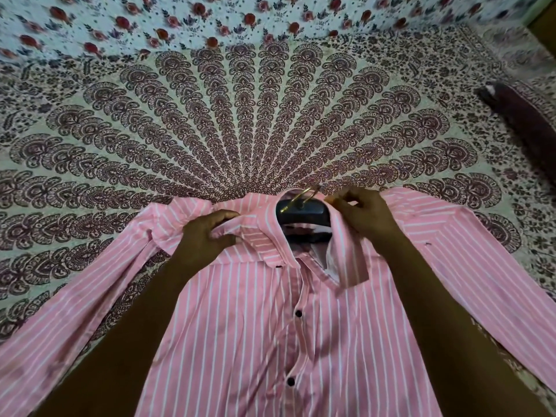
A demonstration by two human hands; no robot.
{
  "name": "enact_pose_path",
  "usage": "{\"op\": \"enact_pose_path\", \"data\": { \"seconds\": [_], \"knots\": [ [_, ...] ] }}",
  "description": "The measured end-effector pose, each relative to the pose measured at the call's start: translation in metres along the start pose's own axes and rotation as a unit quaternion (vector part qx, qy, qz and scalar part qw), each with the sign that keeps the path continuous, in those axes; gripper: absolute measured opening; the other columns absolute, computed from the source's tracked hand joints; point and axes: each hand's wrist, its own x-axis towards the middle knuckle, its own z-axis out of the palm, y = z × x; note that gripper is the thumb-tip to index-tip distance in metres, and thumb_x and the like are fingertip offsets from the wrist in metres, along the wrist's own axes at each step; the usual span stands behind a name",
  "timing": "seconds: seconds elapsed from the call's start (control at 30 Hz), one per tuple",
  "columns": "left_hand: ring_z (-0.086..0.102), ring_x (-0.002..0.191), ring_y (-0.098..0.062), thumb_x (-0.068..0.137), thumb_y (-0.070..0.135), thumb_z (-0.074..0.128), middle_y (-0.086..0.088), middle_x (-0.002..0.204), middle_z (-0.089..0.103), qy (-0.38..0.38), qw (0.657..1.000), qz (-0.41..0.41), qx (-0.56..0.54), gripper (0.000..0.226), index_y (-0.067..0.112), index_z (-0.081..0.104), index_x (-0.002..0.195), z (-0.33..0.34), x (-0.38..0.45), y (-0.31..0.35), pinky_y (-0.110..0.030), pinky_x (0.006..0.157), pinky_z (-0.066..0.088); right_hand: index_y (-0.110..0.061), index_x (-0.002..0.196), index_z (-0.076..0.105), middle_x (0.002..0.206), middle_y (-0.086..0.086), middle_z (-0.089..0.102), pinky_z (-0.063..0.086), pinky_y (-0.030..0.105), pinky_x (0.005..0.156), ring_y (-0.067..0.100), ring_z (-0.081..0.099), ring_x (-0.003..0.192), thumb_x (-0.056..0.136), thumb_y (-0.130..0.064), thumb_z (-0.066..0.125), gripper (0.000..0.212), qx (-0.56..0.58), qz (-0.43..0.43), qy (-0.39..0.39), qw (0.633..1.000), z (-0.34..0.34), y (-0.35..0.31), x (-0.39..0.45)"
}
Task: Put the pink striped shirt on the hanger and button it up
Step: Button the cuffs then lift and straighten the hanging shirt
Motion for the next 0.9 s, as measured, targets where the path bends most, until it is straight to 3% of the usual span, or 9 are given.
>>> {"op": "enact_pose_path", "data": {
  "seconds": [0.13, 0.27, 0.33, 0.43, 0.53, 0.63, 0.77, 0.83, 0.9],
  "knots": [
    [0.055, 0.089, 0.020, 0.060, 0.027, 0.069, 0.042, 0.090, 0.060, -0.009, 1.000, -0.004, 0.016, 0.048, 0.064, 0.055, 0.088, -0.001, 0.003, -0.001, -0.005, 0.084, 0.040, -0.034, 0.079, 0.061, 0.083, -0.003, 0.062, 0.042, 0.030, 0.086, 0.012, 0.056, 0.089, 0.081, -0.068, 0.040, 0.040, -0.036, -0.063, -0.051, 0.996, 0.009, 0.016, -0.013],
    [0.058, 0.110, -0.015, 0.062, 0.025, 0.058, 0.008, 0.109, 0.066, -0.030, 0.999, -0.021, 0.040, 0.045, 0.038, 0.063, 0.105, 0.002, 0.001, 0.007, -0.034, 0.100, 0.042, -0.029, 0.094, 0.060, 0.070, -0.011, 0.057, 0.039, 0.017, 0.069, 0.000, 0.052, 0.072, 0.082, -0.059, 0.039, 0.039, -0.024, -0.127, -0.068, 0.989, 0.009, 0.016, -0.026],
    [0.059, 0.105, -0.010, 0.067, 0.018, 0.054, -0.002, 0.114, 0.063, -0.028, 0.998, -0.030, -0.049, 0.041, 0.023, 0.062, 0.107, 0.003, 0.000, 0.023, -0.028, 0.095, 0.044, -0.030, 0.098, 0.060, 0.069, -0.014, 0.056, 0.039, 0.019, 0.072, 0.002, 0.053, 0.075, 0.083, -0.059, 0.039, 0.039, -0.034, -0.143, -0.055, 0.988, 0.010, 0.019, -0.027],
    [0.061, 0.083, 0.007, 0.091, 0.016, 0.050, 0.001, 0.107, 0.063, -0.034, 0.983, -0.045, -0.175, 0.021, 0.014, 0.063, 0.107, 0.006, 0.007, 0.061, -0.013, 0.070, 0.048, -0.027, 0.109, 0.062, 0.081, -0.021, 0.057, 0.037, 0.025, 0.084, 0.009, 0.052, 0.090, 0.084, -0.060, 0.034, 0.050, -0.061, -0.153, -0.022, 0.986, 0.017, 0.022, -0.029],
    [0.061, 0.084, -0.006, 0.081, 0.045, 0.063, 0.003, 0.095, 0.068, -0.048, 0.996, -0.028, -0.072, 0.031, 0.019, 0.067, 0.098, 0.009, 0.028, 0.080, -0.024, 0.073, 0.047, -0.025, 0.115, 0.061, 0.087, -0.022, 0.056, 0.031, 0.015, 0.088, 0.009, 0.047, 0.095, 0.081, -0.062, 0.030, 0.059, -0.059, -0.143, -0.010, 0.988, 0.023, 0.021, -0.033],
    [0.059, 0.073, -0.015, 0.078, 0.027, 0.072, -0.006, 0.086, 0.069, -0.087, 0.994, -0.001, 0.064, 0.022, 0.012, 0.071, 0.093, 0.007, 0.048, 0.102, -0.026, 0.070, 0.043, -0.024, 0.111, 0.061, 0.091, -0.018, 0.055, 0.027, 0.015, 0.087, 0.012, 0.044, 0.101, 0.080, -0.063, 0.029, 0.060, -0.065, -0.131, 0.006, 0.989, 0.024, 0.024, -0.034],
    [0.060, 0.081, -0.021, 0.086, 0.015, 0.058, -0.003, 0.086, 0.066, -0.067, 0.963, 0.046, 0.255, 0.013, 0.011, 0.070, 0.088, 0.006, 0.064, 0.125, -0.033, 0.081, 0.048, -0.017, 0.093, 0.061, 0.081, -0.018, 0.051, 0.030, 0.029, 0.095, 0.017, 0.044, 0.101, 0.080, -0.061, 0.030, 0.056, -0.058, -0.112, 0.017, 0.992, 0.028, 0.024, -0.032],
    [0.060, 0.084, -0.026, 0.089, 0.009, 0.049, -0.012, 0.089, 0.067, -0.067, 0.968, 0.023, 0.240, 0.019, 0.006, 0.068, 0.089, 0.007, 0.066, 0.127, -0.034, 0.081, 0.046, -0.013, 0.090, 0.061, 0.080, -0.011, 0.052, 0.029, 0.027, 0.093, 0.011, 0.039, 0.098, 0.080, -0.062, 0.030, 0.059, -0.050, -0.106, 0.020, 0.993, 0.030, 0.021, -0.031],
    [0.052, 0.078, -0.024, 0.092, 0.004, 0.041, -0.016, 0.083, 0.059, -0.070, 0.984, -0.034, 0.157, 0.024, 0.000, 0.065, 0.095, 0.011, 0.069, 0.124, -0.029, 0.071, 0.042, -0.010, 0.091, 0.061, 0.085, -0.001, 0.055, 0.026, 0.021, 0.089, 0.003, 0.035, 0.093, 0.086, -0.056, 0.036, 0.053, -0.012, -0.084, 0.024, 0.996, 0.028, 0.019, -0.032]
  ]
}}
